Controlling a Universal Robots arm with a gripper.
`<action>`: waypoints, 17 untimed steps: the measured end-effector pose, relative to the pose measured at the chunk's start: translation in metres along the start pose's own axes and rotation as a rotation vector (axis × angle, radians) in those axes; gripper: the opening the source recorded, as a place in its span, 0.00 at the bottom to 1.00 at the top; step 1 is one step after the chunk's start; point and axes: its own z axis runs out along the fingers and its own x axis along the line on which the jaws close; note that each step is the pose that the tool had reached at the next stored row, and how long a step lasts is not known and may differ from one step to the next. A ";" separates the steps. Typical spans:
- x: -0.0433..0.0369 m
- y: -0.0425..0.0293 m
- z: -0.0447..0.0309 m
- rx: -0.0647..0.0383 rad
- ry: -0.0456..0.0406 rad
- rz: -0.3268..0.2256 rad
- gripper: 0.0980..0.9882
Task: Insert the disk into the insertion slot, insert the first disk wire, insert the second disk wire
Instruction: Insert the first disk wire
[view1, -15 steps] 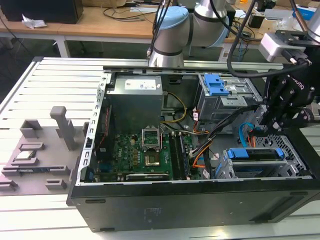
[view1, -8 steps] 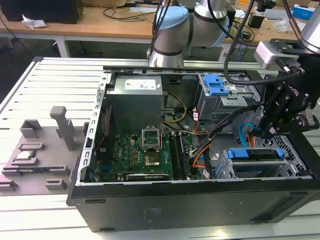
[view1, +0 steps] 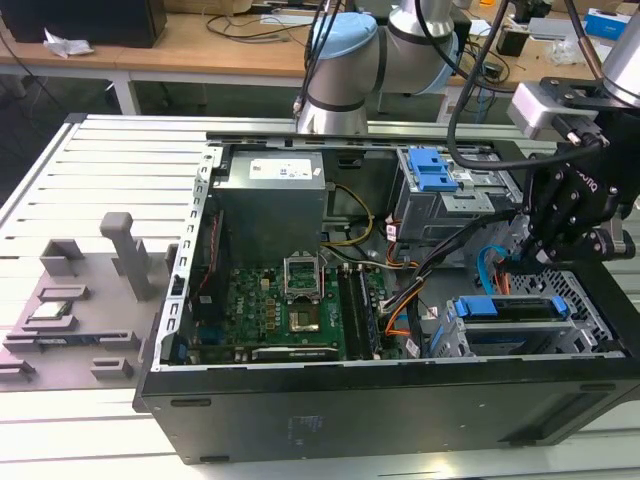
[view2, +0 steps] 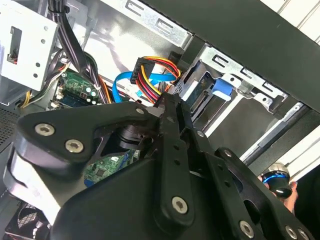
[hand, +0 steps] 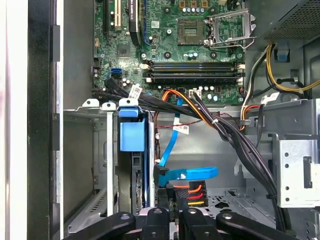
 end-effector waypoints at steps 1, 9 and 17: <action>0.0008 0.0000 0.0000 0.000 0.0000 0.000 0.08; 0.0205 -0.0054 0.0057 0.000 0.0082 0.000 0.08; 0.0221 -0.0078 0.0116 0.000 0.0155 0.001 0.08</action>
